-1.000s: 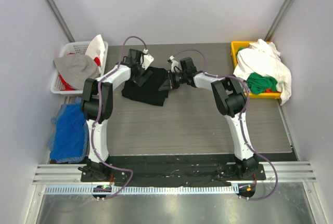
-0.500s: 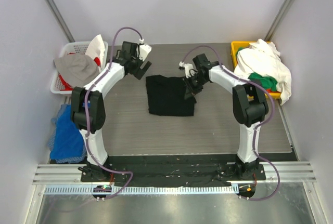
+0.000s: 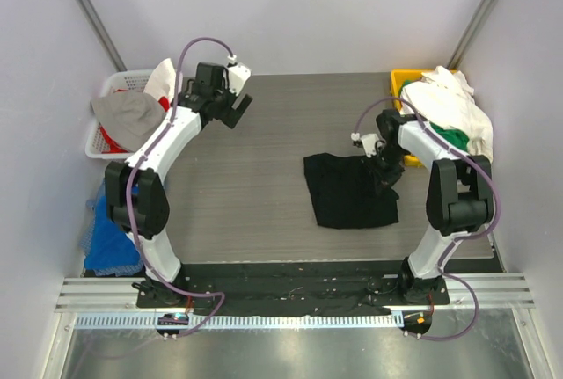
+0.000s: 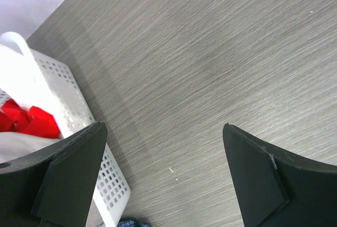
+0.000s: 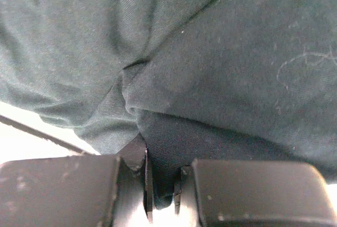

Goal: Fold and stack the t-shirts
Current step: Put the neatly folded tshirt into the corner of the board with the right arm

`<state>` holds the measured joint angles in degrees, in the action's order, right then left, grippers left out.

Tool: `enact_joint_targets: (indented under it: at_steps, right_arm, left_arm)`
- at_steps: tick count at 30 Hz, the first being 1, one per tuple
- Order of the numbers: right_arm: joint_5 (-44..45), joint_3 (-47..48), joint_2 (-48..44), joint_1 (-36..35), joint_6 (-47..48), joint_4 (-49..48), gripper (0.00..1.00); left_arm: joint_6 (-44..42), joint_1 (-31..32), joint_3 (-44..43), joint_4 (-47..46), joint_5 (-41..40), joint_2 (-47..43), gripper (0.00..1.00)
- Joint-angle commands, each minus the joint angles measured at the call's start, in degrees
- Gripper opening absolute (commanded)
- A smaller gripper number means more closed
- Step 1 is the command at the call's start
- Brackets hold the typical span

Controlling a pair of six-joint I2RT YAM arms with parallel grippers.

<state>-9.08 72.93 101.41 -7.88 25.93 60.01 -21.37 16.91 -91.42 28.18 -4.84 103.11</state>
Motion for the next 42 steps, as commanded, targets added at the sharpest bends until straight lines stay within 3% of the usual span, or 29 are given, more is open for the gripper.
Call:
enact_joint_targets:
  at_steps: [1, 13, 22, 39, 42]
  right_arm:
    - [5.82, -4.97, -6.82, 3.21, 4.47, 5.65, 0.01]
    - [17.87, -8.06, -15.18, 21.67, 11.5, 5.56, 0.01]
    - [22.7, -6.92, -14.4, 32.21, 16.43, 1.34, 0.01]
    - [30.26, -9.2, -10.7, 40.75, 22.23, -9.29, 0.01]
    - [30.97, -9.03, -10.44, 41.1, 22.14, -10.87, 0.15]
  left_arm:
    - [0.36, 0.32, 0.89, 0.56, 0.27, -4.58, 0.98]
    - [0.8, 0.32, 5.28, -0.85, 1.5, -7.3, 0.98]
    - [0.98, 0.32, 9.15, -1.99, 2.03, -8.71, 0.98]
    - [0.8, 0.32, 10.82, -2.17, 1.68, -9.77, 0.98]
    - [0.89, 0.23, 11.0, -2.17, 1.94, -9.77, 0.98]
